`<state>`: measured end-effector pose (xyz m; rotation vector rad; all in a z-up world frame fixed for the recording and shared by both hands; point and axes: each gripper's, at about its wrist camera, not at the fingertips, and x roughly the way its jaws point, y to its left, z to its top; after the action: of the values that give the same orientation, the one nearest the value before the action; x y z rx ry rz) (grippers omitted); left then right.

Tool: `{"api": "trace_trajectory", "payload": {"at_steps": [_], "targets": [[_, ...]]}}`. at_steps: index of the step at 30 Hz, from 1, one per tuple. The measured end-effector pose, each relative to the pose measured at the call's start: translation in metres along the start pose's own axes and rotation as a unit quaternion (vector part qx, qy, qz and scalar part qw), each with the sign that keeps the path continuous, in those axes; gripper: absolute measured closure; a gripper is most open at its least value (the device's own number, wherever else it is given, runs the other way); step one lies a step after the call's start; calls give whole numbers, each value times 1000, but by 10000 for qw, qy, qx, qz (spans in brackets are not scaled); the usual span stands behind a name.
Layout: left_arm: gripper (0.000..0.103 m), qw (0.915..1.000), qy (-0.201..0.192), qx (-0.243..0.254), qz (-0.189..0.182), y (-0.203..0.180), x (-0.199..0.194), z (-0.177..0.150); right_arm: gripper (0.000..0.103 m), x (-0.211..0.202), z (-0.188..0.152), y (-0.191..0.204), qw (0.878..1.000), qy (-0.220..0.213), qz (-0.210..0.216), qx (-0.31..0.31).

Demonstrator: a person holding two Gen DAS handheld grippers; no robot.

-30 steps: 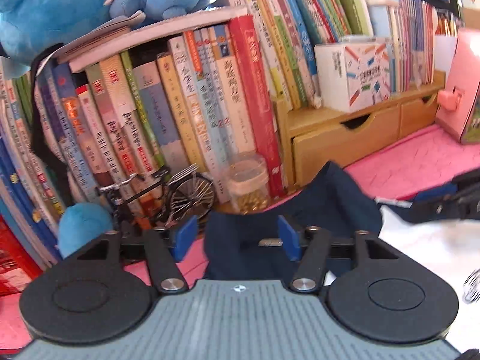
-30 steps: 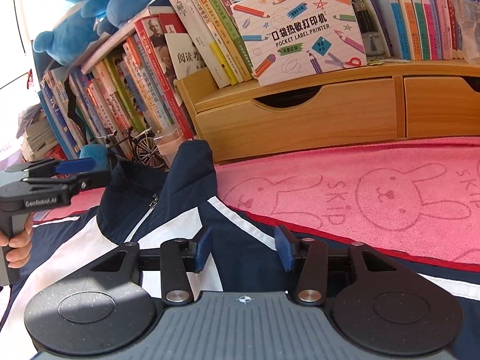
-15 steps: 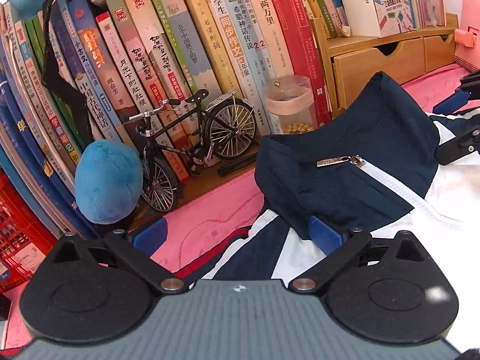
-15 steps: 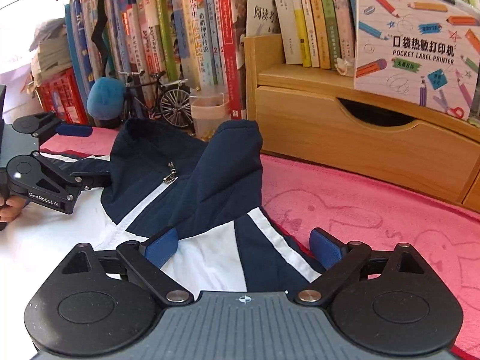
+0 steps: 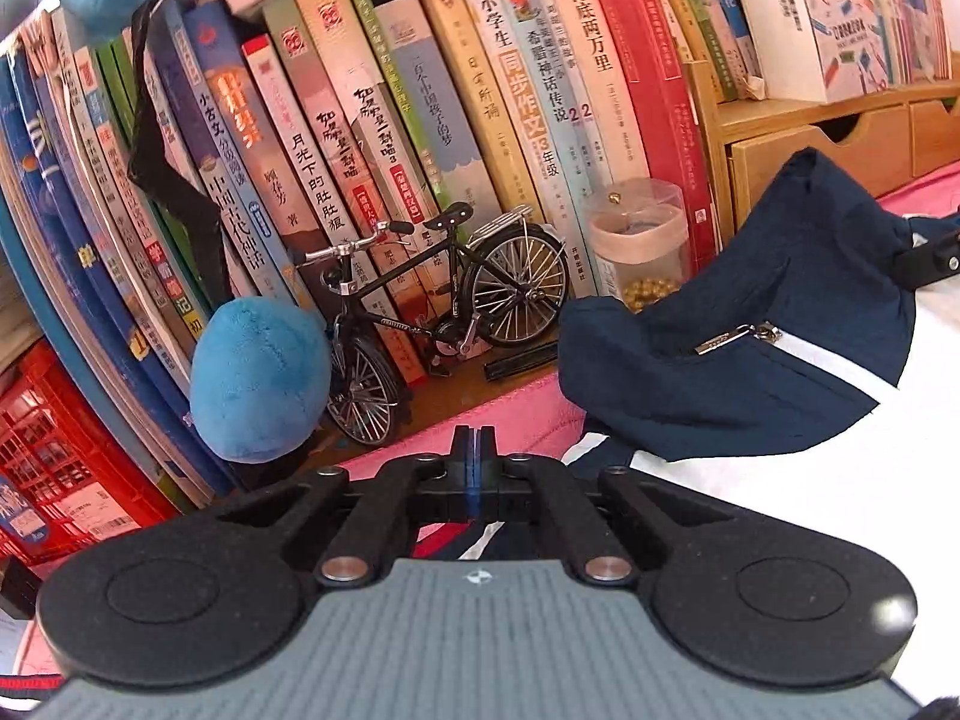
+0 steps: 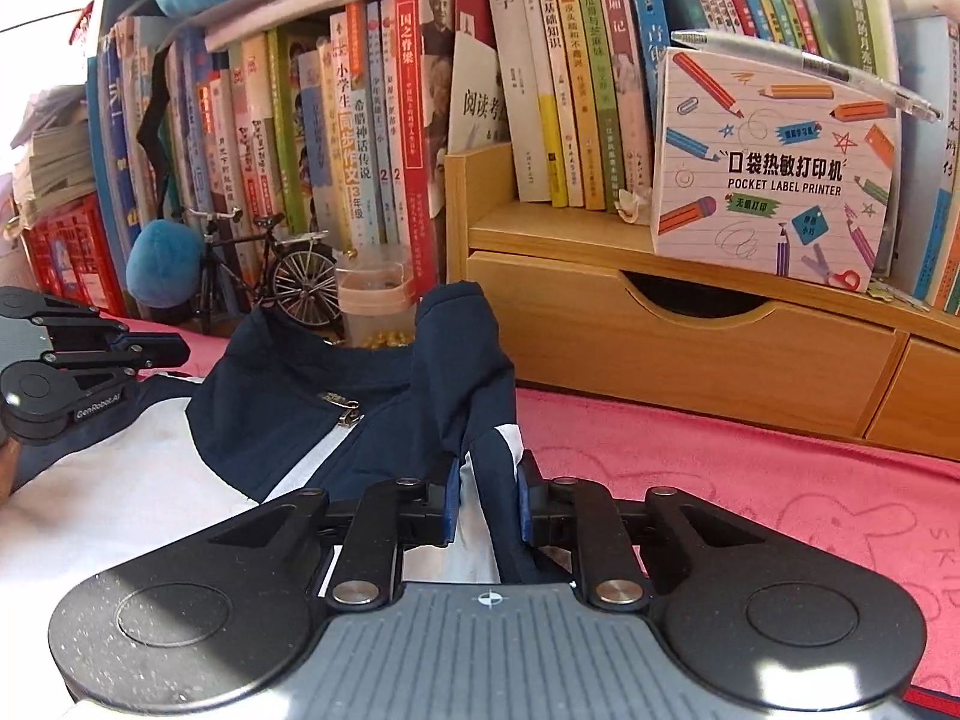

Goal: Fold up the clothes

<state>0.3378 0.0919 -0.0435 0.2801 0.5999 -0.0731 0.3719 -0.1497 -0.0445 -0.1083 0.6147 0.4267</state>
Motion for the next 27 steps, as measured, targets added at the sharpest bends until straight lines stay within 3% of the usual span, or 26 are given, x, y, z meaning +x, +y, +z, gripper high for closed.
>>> {"api": "trace_trajectory", "payload": {"at_steps": [2,4,6,8,10,12,14,17,19,20,23,26,27], "targets": [[96,9971,-16,-121,-757,15,-8,5,83,11,-2,-3,9998,180,-51,20],[77,9921,137,-69,-1244,25,-16,7,82,18,-7,-3,9997,217,-85,-17],[50,9904,264,167,-1346,30,-23,3,80,17,-9,-4,9998,158,-71,-53],[35,9918,366,383,-1162,30,-24,-3,79,16,-10,-8,9999,164,-27,-5],[33,9921,465,432,-1086,32,-22,-8,79,15,-11,-11,9998,169,16,37],[29,9882,791,132,-1303,36,-10,-15,76,14,-12,-10,9998,173,36,24],[27,9860,781,-407,-1413,44,-2,-17,75,14,-12,-8,9998,177,39,-6],[25,9881,792,-541,-1199,37,1,-12,72,15,-11,-7,9998,187,110,-19],[26,9883,844,-624,-1107,34,2,-9,71,15,-10,-7,9997,195,171,-17],[35,9884,852,-662,-1067,33,2,-8,70,15,-10,-7,9996,196,187,-3],[77,9903,754,-610,-998,24,-5,-7,70,14,-10,-7,9996,200,203,-2],[89,9957,591,-286,-656,5,-11,-9,72,11,-11,-4,9997,195,158,-39],[93,9970,562,-180,-497,-1,-13,-9,79,9,-11,-2,9997,188,117,-65]]}}
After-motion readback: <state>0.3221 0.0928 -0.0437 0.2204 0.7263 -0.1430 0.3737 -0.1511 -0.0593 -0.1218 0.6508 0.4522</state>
